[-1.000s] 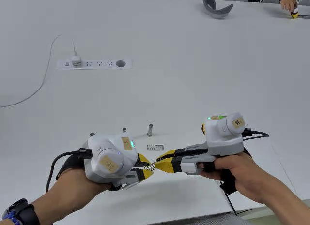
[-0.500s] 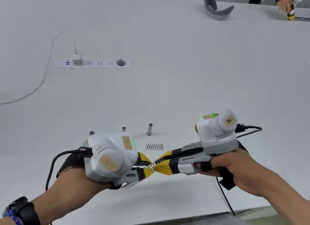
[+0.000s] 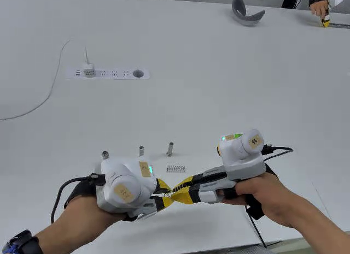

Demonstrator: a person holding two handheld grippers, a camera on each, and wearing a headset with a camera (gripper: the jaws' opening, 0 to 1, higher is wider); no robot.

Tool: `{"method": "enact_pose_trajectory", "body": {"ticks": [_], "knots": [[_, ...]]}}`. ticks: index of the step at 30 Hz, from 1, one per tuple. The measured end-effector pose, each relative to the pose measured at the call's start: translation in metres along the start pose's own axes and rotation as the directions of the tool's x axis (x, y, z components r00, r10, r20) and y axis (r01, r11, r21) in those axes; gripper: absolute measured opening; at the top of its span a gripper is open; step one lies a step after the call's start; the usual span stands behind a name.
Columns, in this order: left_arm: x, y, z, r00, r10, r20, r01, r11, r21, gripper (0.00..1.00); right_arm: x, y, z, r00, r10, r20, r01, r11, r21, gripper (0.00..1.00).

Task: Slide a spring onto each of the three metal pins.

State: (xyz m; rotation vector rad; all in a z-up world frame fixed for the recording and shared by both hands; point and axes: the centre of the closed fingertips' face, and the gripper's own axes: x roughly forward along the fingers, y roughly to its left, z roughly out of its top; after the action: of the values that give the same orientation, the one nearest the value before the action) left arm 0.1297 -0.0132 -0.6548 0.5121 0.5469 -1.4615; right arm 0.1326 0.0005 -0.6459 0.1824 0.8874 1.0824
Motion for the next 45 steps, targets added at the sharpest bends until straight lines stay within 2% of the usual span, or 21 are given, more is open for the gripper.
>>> {"method": "enact_pose_trajectory", "body": {"ticks": [12,21,27,34,40,45], "knots": [[-0.006,0.003,-0.013,0.9998,0.017,0.008,-0.017,0.999,-0.039,0.11,0.008,0.002,0.003,0.9998,-0.009,-0.017,0.009,1.000,0.000,0.12],[-0.012,0.009,-0.023,0.9993,0.034,0.017,-0.032,0.996,-0.089,0.13,0.006,0.001,0.004,0.9996,-0.022,-0.019,0.022,1.000,0.005,0.12],[-0.018,0.017,-0.033,0.9978,0.060,0.026,-0.056,0.988,-0.146,0.13,0.004,-0.002,0.004,0.9989,-0.045,-0.015,0.045,0.999,0.012,0.12],[-0.025,0.028,-0.049,0.9952,0.096,0.017,-0.091,0.978,-0.187,0.15,0.003,-0.007,0.005,0.9973,-0.073,-0.006,0.073,0.997,0.019,0.12],[-0.033,0.038,-0.061,0.9904,0.137,0.016,-0.129,0.962,-0.241,0.17,0.003,-0.016,0.005,0.9924,-0.122,-0.016,0.122,0.993,0.003,0.12],[-0.037,0.045,-0.071,0.9869,0.161,0.015,-0.151,0.951,-0.269,0.18,0.003,-0.020,0.007,0.9902,-0.138,-0.020,0.138,0.990,0.000,0.12]]}}
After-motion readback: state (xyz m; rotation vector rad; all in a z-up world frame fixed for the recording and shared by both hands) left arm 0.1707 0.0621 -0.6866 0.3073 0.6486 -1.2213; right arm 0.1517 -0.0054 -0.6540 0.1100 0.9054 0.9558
